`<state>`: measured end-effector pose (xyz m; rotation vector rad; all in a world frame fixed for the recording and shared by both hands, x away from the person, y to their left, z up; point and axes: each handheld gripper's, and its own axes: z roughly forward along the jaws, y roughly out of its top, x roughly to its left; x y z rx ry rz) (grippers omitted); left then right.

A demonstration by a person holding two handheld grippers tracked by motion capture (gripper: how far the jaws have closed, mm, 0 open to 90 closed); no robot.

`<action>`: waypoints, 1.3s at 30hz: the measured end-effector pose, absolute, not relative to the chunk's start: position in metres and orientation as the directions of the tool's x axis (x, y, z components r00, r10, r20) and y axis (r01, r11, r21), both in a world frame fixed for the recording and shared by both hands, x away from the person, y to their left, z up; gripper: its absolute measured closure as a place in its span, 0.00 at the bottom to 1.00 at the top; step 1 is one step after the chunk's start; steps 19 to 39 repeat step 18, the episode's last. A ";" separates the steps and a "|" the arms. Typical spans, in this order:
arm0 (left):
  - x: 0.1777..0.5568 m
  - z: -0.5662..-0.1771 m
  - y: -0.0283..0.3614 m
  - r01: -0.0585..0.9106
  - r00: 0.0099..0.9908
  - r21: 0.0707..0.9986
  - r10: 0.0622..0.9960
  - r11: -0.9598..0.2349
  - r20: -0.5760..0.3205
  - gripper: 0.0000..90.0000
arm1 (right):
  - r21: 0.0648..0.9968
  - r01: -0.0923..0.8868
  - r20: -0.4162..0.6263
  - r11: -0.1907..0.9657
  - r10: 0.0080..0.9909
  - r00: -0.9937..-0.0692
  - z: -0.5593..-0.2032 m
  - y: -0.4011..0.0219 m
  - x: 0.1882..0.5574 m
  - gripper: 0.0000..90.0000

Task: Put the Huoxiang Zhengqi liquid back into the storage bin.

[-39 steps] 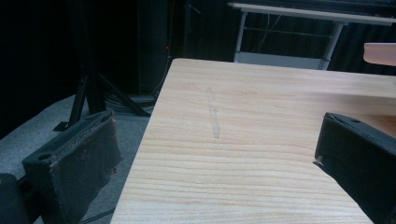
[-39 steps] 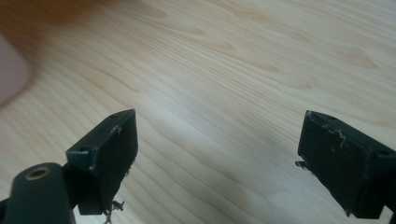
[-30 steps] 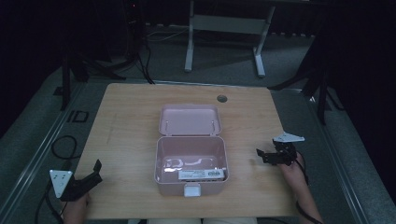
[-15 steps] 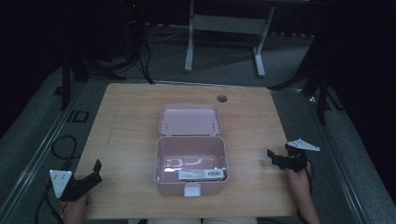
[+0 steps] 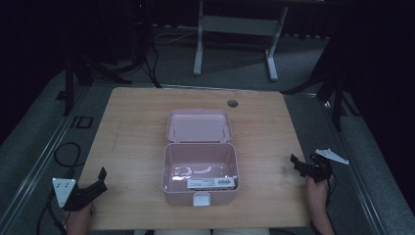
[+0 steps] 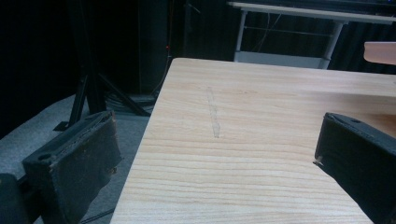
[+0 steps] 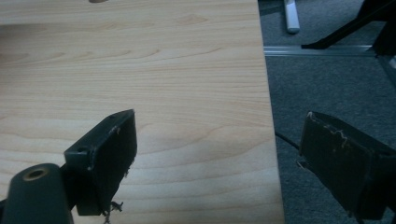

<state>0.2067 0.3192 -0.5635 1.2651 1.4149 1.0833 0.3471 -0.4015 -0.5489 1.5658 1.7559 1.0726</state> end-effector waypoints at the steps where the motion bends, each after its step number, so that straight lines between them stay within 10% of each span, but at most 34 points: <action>1: 0.207 -0.563 0.319 0.186 -0.048 0.979 0.996 0.083 -0.075 0.00 | 0.838 0.546 0.101 0.007 0.981 -0.168 -0.549 -0.401 0.347 0.12; 39: 0.206 -0.564 0.319 0.177 -0.054 0.981 0.996 0.083 -0.074 0.00 | 0.822 0.570 0.072 0.016 0.989 -0.131 -0.549 -0.399 0.350 0.12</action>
